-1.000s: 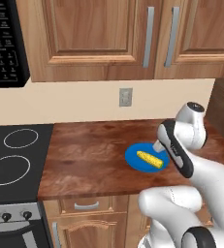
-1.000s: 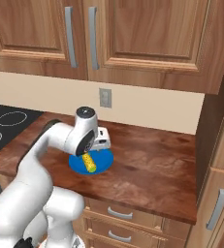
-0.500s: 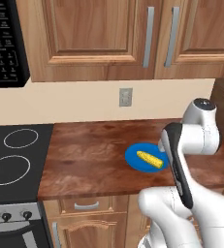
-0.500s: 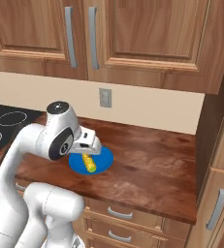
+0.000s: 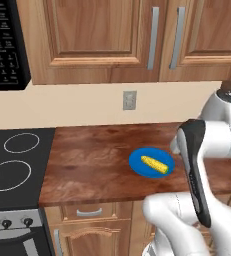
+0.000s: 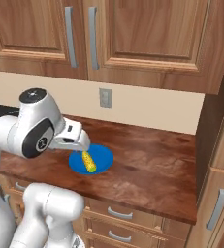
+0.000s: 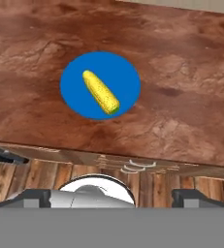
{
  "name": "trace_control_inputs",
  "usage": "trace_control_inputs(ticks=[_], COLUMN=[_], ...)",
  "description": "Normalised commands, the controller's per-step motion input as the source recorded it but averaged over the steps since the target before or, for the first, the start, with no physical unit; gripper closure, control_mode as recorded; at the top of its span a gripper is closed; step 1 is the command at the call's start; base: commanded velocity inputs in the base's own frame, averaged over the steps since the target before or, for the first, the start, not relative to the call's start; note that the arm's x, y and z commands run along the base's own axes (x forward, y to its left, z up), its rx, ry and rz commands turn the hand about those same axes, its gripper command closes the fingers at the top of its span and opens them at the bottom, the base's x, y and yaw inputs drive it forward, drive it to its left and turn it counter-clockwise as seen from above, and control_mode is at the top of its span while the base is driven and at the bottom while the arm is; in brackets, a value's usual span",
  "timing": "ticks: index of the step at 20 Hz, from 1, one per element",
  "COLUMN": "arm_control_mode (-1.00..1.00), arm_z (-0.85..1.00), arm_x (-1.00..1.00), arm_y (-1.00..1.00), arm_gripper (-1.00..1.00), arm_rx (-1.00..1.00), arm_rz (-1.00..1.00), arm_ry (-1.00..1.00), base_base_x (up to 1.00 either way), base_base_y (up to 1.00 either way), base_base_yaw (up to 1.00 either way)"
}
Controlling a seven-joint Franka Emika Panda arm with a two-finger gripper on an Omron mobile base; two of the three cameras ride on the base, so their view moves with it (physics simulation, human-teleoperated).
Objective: Pick corn from the fridge and place it on the plate on the counter.
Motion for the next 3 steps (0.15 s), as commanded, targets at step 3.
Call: trace_control_inputs(ticks=[3], arm_control_mode=[-1.0], arm_z=[0.1], arm_x=[-0.09], arm_y=[0.1], arm_gripper=[-1.0], arm_rx=[0.0], arm_rz=[0.01], arm_ry=[0.0], base_base_x=[0.0], base_base_y=[0.0], base_base_yaw=[0.0])
